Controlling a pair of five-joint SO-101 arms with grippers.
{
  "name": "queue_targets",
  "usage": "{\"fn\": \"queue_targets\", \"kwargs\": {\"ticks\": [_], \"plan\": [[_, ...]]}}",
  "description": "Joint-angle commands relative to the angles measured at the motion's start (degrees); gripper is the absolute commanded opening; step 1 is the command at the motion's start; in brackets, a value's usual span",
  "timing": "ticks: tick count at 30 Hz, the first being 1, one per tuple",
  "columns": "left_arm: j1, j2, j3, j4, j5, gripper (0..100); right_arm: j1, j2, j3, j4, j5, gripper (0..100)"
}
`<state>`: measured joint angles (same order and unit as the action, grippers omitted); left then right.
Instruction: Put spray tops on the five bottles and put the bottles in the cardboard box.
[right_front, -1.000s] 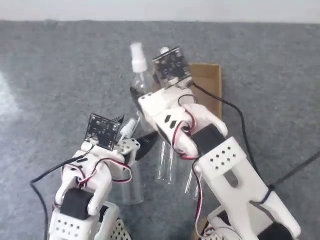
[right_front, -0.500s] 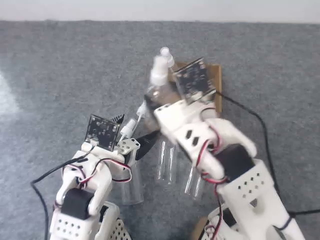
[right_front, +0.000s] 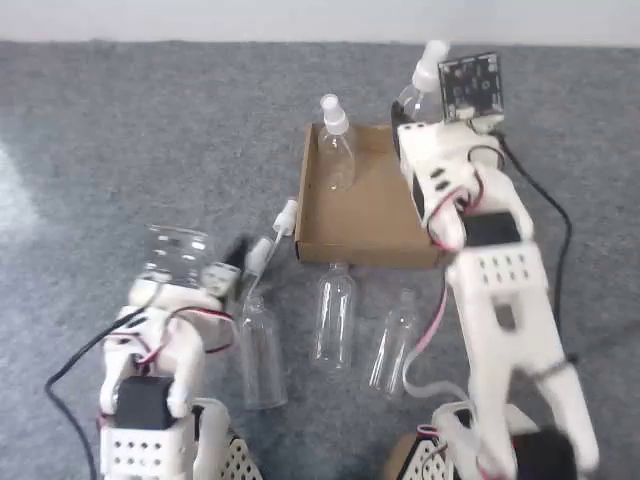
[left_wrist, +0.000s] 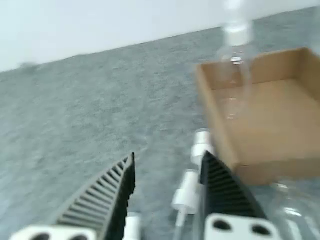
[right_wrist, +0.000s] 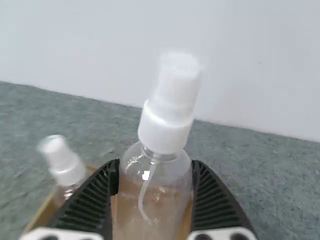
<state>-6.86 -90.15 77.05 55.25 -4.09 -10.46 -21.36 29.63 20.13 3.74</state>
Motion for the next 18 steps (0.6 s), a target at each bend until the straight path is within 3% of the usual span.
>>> {"fn": "queue_targets", "kwargs": {"ticks": [1,5,10,18], "plan": [[-7.12,-0.35,2.95,-4.13,-0.79,12,2.24,6.9,-2.02,-10.33,-1.23,0.6],[-10.73,-0.35,7.87,-10.2,-0.62,12,2.59,14.2,-2.11,-17.45,-3.96,0.6],[-10.64,-0.35,9.01,-10.55,-0.7,12,1.98,21.05,-2.55,-26.15,-4.04,0.6],[-10.64,-0.35,9.01,-10.55,-0.7,12,0.92,31.6,-7.82,-28.26,-3.96,0.6]]}}
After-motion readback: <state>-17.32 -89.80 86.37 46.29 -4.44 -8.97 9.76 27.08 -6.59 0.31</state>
